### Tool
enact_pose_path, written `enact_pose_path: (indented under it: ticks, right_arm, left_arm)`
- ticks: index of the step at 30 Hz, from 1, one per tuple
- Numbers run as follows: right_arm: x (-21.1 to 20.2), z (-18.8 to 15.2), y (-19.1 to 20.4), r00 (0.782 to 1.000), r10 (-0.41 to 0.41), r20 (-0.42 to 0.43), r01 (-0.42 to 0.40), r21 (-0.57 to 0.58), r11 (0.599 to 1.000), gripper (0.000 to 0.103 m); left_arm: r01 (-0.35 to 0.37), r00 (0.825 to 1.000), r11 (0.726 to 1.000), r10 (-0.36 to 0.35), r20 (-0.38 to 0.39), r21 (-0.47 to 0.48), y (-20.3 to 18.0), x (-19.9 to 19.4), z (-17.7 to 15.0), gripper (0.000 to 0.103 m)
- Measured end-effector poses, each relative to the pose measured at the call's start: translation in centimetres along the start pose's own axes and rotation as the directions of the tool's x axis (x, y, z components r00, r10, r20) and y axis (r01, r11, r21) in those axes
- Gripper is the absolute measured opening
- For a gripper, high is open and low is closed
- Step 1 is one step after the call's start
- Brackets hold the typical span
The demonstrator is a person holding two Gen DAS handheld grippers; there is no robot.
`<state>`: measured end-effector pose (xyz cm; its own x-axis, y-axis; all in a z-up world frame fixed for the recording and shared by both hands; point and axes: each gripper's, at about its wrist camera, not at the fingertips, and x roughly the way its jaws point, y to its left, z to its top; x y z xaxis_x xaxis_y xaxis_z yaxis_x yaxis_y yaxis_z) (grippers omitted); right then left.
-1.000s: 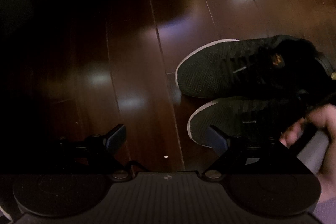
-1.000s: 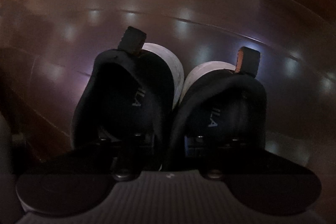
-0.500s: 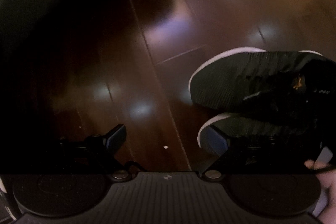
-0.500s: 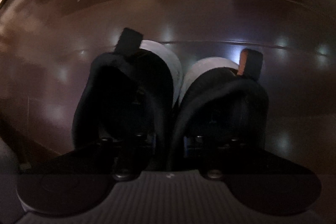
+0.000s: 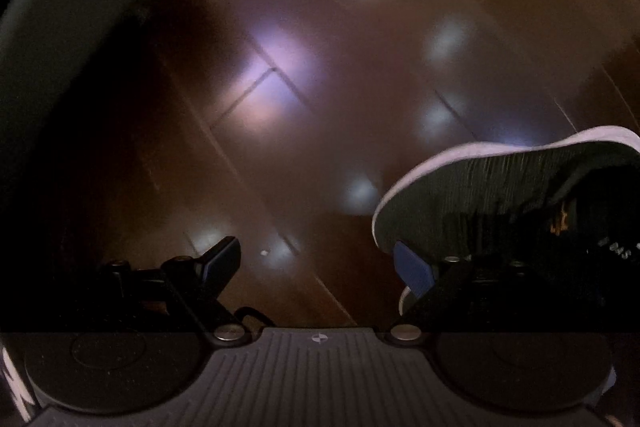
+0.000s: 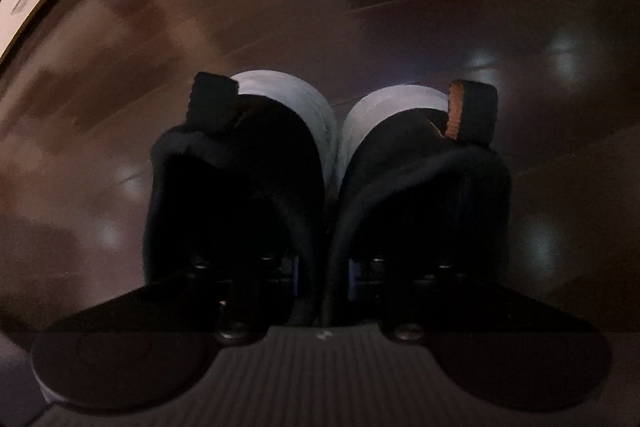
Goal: Organize scattered shoes
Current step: 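Lift the black sneaker pair with the right tool and carry it toward the grey sneakers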
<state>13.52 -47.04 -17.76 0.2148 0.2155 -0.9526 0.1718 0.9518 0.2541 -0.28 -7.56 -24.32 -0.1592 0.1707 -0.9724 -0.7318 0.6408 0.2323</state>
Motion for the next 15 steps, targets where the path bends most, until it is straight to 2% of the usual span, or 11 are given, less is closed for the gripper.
enact_pose_path:
  ticks: [4, 8, 13, 15]
  right_arm:
    - [-2.6, 0.4, -7.0, 0.998, -0.048, 0.032, 0.044, 0.116, 0.992, 0.022]
    - [-4.8, -0.4, -13.2, 0.994, -0.090, 0.066, 0.073, 0.230, 0.971, 0.022]
    - [-8.5, -1.5, -20.5, 0.983, -0.151, 0.100, 0.104, 0.373, 0.922, 0.022]
    - [-9.9, -2.0, -23.4, 0.978, -0.176, 0.111, 0.113, 0.428, 0.897, 0.022]
  left_arm:
    - [-0.024, 0.995, 0.992, 0.013, 0.095, 0.125, -3.2, -1.9, -2.3, 0.088]
    - [-0.032, 0.986, 0.971, -0.008, 0.165, 0.235, -6.6, -3.8, -4.9, 0.088]
    - [-0.019, 0.974, 0.921, -0.070, 0.215, 0.388, -12.0, -5.4, -9.2, 0.088]
    - [-0.019, 0.967, 0.883, -0.104, 0.233, 0.470, -14.5, -5.9, -11.8, 0.088]
